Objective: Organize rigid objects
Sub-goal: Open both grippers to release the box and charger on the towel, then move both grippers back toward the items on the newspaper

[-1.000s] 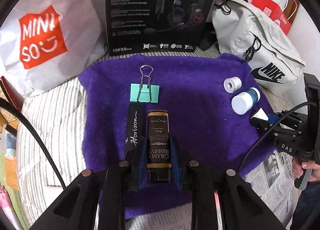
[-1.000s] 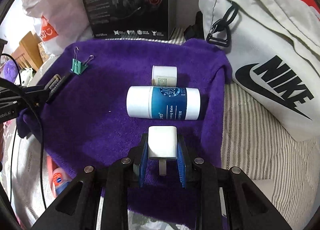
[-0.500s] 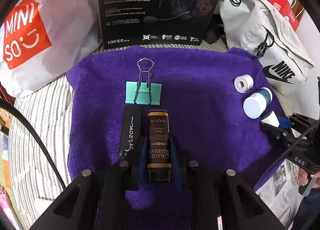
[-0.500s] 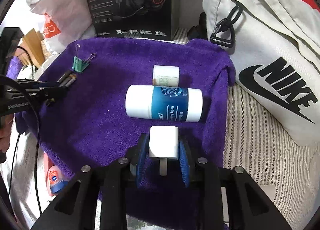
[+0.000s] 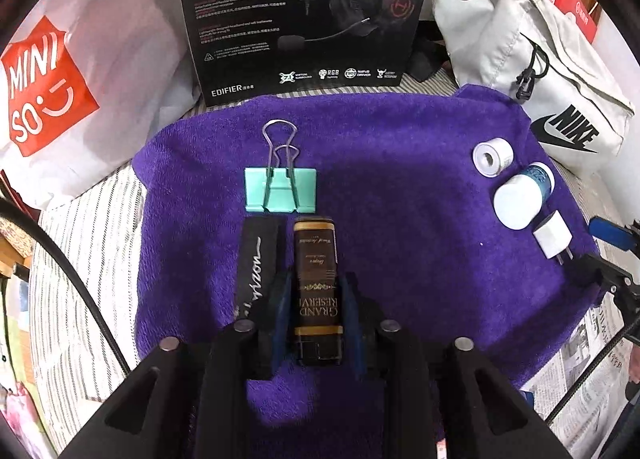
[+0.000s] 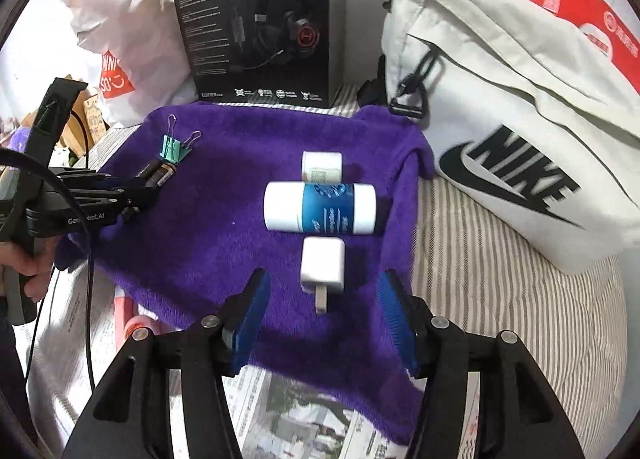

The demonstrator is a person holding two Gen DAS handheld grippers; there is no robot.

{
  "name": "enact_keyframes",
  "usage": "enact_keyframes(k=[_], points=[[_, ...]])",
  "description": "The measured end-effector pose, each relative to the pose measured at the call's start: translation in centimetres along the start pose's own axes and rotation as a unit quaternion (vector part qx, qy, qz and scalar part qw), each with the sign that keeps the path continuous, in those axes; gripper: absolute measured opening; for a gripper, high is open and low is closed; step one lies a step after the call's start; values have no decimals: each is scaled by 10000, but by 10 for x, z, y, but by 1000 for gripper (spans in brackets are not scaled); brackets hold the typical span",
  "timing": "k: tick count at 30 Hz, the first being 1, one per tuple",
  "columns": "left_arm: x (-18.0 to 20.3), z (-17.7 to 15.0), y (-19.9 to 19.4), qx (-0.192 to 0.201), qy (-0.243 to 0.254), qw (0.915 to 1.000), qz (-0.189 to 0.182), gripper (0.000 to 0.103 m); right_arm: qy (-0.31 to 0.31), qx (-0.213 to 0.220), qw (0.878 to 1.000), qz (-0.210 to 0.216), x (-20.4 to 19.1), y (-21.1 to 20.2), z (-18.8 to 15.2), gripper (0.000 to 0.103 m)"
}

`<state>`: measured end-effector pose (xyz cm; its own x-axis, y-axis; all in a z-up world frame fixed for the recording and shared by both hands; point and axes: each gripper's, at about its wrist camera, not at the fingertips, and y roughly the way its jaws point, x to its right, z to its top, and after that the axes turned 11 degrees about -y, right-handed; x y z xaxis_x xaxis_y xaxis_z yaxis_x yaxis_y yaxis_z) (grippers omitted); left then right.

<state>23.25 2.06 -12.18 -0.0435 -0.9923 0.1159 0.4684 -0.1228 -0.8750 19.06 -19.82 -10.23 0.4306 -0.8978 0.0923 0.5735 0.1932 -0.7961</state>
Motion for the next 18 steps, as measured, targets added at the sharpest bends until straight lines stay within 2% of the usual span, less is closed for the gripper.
enact_keyframes(k=[4,8,10,14,18], points=[[11,-8,-2,-37,205,9998,79,46,136,11,9999,2,2,-12,-14,57],[13,-13,-10,-85,15,9999,119,46,237,81,9997,-7,2,-26,-24,57],[14,-18,-25,32,-60,9999,88,46,274,120,9996,-5,2,-35,-31,57],[26,-37,-62,299,131,9995,56,46,359,223,9991,-33,2,-52,-43,57],[34,-67,-81,342,167,9993,-55,46,523,276,9982,-36,2,-67,-58,57]])
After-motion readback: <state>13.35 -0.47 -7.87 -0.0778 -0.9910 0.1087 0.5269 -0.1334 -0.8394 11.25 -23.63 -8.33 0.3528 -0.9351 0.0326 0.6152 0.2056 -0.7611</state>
